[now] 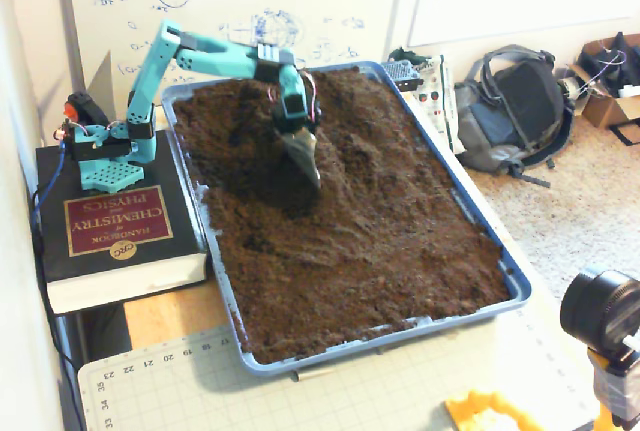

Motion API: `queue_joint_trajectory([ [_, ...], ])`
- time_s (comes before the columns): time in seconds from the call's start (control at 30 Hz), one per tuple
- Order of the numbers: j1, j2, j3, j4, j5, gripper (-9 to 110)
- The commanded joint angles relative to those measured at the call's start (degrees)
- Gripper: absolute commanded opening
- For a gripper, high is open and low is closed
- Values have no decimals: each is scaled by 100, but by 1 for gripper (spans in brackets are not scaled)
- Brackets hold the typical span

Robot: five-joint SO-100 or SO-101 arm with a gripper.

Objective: Build a berm.

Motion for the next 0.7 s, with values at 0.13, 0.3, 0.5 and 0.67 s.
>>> queue_joint_trajectory([
  [0.13,9,2162,606,1354,237,1],
  [0.3,-62,3287,1661,1477,1116,1],
  [0.5,-360,4808,2892,1477,1784,1],
  [0.67,-369,6003,3806,1477,1846,1],
])
